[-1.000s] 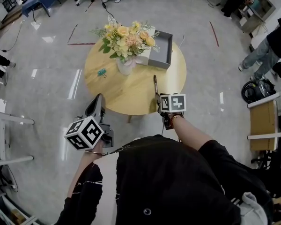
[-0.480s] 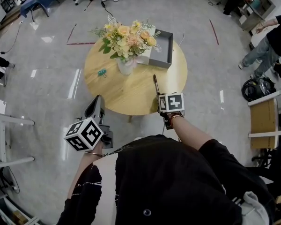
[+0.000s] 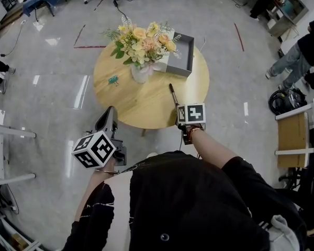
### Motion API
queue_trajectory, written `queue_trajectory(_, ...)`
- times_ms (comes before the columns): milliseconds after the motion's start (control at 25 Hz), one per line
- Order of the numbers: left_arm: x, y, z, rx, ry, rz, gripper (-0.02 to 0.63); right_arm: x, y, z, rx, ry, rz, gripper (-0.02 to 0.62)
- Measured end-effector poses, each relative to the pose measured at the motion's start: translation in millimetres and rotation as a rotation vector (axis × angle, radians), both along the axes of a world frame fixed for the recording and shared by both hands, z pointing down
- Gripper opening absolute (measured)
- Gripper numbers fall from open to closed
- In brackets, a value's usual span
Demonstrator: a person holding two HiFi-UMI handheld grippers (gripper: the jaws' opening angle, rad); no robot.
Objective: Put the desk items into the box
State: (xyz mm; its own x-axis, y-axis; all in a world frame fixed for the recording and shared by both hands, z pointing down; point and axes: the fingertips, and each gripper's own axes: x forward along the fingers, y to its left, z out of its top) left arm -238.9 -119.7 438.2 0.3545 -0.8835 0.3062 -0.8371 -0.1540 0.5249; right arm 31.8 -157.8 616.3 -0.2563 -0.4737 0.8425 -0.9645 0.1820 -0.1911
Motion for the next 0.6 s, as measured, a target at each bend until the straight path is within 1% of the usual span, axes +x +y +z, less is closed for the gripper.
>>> queue_trajectory(360, 15, -4, 12, -0.029, 0.004, 0.031, 0.009, 1, 2, 0, -0.028, -0.042, 0.016, 0.066)
queue_trajectory(600, 31, -12, 18, -0.044, 0.002, 0.074, 0.009, 6, 10, -5, -0.031, -0.133, 0.083, 0.066)
